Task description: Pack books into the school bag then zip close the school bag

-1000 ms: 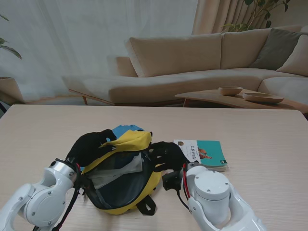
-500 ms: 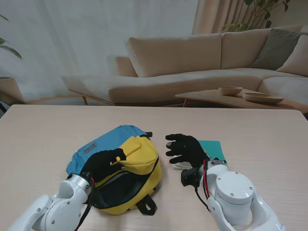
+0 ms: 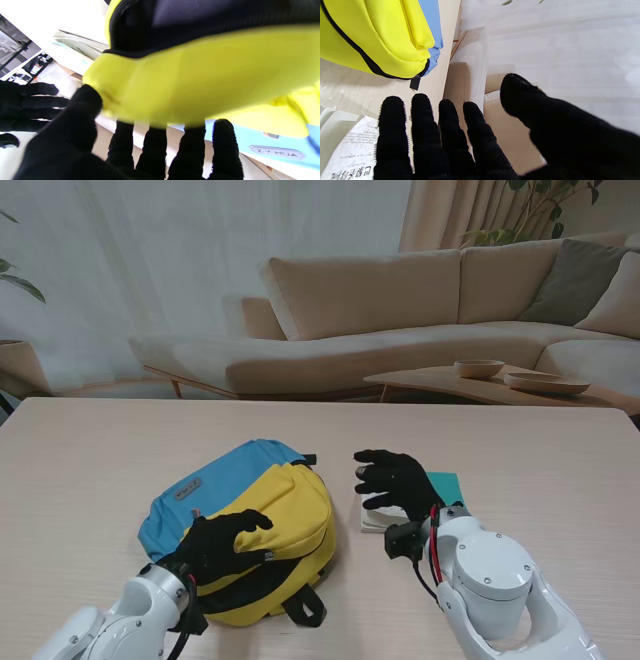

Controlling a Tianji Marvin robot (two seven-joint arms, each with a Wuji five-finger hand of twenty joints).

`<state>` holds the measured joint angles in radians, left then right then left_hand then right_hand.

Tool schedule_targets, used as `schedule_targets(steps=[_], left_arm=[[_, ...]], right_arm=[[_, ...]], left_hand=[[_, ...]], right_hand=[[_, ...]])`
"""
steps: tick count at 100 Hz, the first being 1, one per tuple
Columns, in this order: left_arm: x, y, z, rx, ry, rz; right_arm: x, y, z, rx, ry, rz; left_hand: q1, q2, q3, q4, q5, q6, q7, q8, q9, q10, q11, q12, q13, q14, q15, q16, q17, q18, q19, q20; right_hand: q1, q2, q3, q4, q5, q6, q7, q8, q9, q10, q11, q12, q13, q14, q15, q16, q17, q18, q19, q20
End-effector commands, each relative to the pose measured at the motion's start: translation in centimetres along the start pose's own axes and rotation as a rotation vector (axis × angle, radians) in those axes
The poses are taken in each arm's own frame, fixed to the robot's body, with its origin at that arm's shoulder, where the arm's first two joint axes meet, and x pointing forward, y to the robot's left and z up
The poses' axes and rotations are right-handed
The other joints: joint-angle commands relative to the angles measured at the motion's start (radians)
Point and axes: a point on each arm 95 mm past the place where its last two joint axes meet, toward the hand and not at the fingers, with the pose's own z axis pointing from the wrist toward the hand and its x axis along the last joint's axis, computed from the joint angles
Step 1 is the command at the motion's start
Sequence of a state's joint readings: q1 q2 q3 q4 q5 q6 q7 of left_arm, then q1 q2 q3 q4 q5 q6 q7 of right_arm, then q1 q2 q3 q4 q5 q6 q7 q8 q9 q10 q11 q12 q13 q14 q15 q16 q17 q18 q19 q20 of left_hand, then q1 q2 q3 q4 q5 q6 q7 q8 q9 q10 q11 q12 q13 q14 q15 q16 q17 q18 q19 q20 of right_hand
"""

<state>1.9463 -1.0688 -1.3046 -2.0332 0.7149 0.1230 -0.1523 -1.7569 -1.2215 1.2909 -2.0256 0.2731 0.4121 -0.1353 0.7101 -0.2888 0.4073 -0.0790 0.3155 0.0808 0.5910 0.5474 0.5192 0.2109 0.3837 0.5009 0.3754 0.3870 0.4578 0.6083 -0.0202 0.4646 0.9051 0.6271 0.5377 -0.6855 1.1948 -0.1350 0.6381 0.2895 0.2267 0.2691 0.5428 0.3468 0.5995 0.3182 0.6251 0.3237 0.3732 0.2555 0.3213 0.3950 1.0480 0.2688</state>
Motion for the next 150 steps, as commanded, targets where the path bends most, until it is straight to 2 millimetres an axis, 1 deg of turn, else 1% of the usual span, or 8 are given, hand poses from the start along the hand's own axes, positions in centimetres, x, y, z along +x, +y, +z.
schedule_targets(steps=[1, 27, 56, 73, 86, 98, 115, 150], left_arm=[[0.6, -0.2, -0.4, -0.005, 0.025, 0.003], [0.9, -2.2, -0.3, 0.065, 0.094, -0.003], [0.1, -4.9, 1.7, 0.099, 0.127, 0.068], [-0.2, -5.4, 2.6, 0.098, 0.127, 0.096], [-0.2, -5.1, 2.7, 0.102, 0.136, 0.094], [-0.4, -4.8, 2.6, 0.106, 0.141, 0.076], [-0.7, -4.4, 2.3, 0.111, 0.143, 0.052], [-0.9, -4.4, 2.0, 0.122, 0.16, 0.038]], right_arm=[[-0.3, 0.1, -0.1, 0.014, 0.006, -0.018], [-0.4, 1.6, 0.2, -0.016, 0.065, -0.162], [-0.8, 3.9, 1.8, -0.062, 0.11, -0.438], [-2.1, 5.7, 3.8, -0.097, 0.097, -0.65], [-3.4, 7.3, 5.4, -0.101, 0.057, -0.815], [-4.4, 8.7, 6.7, -0.1, 0.025, -0.936], [-5.6, 10.7, 8.3, -0.071, -0.015, -1.068], [-7.7, 13.2, 9.8, 0.066, -0.119, -1.319]], left_hand=[[-0.061, 0.019, -0.038, 0.029, -0.032, -0.003, -0.056, -0.046, -0.05, -0.012, -0.046, -0.042, -0.04, -0.019, -0.056, -0.027, -0.041, -0.029, -0.08, -0.018], [-0.055, 0.068, -0.13, 0.036, 0.01, -0.019, -0.127, -0.113, -0.049, 0.005, -0.115, -0.089, -0.053, -0.008, -0.128, -0.048, -0.051, -0.021, -0.182, -0.007], [-0.003, 0.05, -0.106, 0.046, 0.006, -0.035, -0.158, -0.138, -0.076, -0.029, -0.133, -0.094, -0.081, -0.037, -0.176, -0.063, -0.06, -0.041, -0.261, -0.014], [0.002, 0.041, -0.09, 0.046, -0.003, -0.032, -0.148, -0.133, -0.086, -0.038, -0.129, -0.09, -0.09, -0.043, -0.185, -0.064, -0.068, -0.047, -0.281, -0.01], [0.0, 0.038, -0.079, 0.045, -0.001, -0.032, -0.139, -0.127, -0.084, -0.037, -0.125, -0.088, -0.086, -0.043, -0.187, -0.064, -0.065, -0.047, -0.29, -0.005], [0.0, 0.035, -0.067, 0.044, 0.0, -0.03, -0.137, -0.126, -0.081, -0.035, -0.124, -0.088, -0.084, -0.042, -0.19, -0.065, -0.065, -0.047, -0.293, -0.001], [-0.003, 0.03, -0.053, 0.042, 0.0, -0.028, -0.138, -0.126, -0.08, -0.034, -0.123, -0.088, -0.082, -0.039, -0.192, -0.066, -0.064, -0.047, -0.296, 0.005], [-0.01, 0.025, -0.03, 0.039, 0.006, -0.023, -0.137, -0.127, -0.069, -0.03, -0.12, -0.087, -0.073, -0.034, -0.189, -0.064, -0.052, -0.041, -0.314, 0.009]], right_hand=[[-0.056, 0.01, -0.024, 0.035, 0.017, -0.062, -0.015, 0.023, -0.025, -0.054, 0.002, 0.002, -0.035, -0.037, -0.009, 0.001, -0.013, -0.024, 0.031, 0.025], [-0.081, 0.033, -0.054, 0.049, -0.047, -0.162, 0.144, 0.12, -0.016, -0.145, 0.044, 0.021, -0.09, -0.096, 0.064, 0.043, -0.086, -0.045, 0.092, 0.082], [-0.054, -0.033, 0.088, 0.088, -0.1, -0.234, 0.327, 0.075, -0.018, -0.222, 0.047, 0.023, -0.132, -0.147, 0.064, 0.045, -0.129, -0.07, 0.077, 0.09], [-0.058, -0.028, 0.067, 0.082, -0.13, -0.259, 0.355, 0.066, -0.047, -0.254, 0.052, 0.026, -0.157, -0.183, 0.05, 0.04, -0.164, -0.1, 0.034, 0.069], [-0.065, -0.059, 0.029, 0.059, -0.133, -0.282, 0.417, 0.098, -0.126, -0.268, 0.232, 0.097, -0.2, -0.225, 0.15, 0.093, -0.181, -0.127, 0.033, 0.063], [-0.08, -0.065, 0.011, 0.05, -0.145, -0.305, 0.416, 0.109, -0.156, -0.292, 0.26, 0.103, -0.236, -0.243, 0.161, 0.1, -0.208, -0.138, 0.017, 0.055], [-0.076, -0.057, -0.005, 0.05, -0.192, -0.366, 0.373, 0.104, -0.165, -0.336, 0.159, 0.053, -0.258, -0.274, 0.076, 0.055, -0.234, -0.16, -0.046, 0.017], [0.007, -0.203, 0.005, 0.0, -0.407, -0.612, 0.313, 0.063, -0.278, -0.458, 0.0, -0.01, -0.347, -0.329, -0.051, -0.009, -0.268, -0.218, -0.145, -0.042]])
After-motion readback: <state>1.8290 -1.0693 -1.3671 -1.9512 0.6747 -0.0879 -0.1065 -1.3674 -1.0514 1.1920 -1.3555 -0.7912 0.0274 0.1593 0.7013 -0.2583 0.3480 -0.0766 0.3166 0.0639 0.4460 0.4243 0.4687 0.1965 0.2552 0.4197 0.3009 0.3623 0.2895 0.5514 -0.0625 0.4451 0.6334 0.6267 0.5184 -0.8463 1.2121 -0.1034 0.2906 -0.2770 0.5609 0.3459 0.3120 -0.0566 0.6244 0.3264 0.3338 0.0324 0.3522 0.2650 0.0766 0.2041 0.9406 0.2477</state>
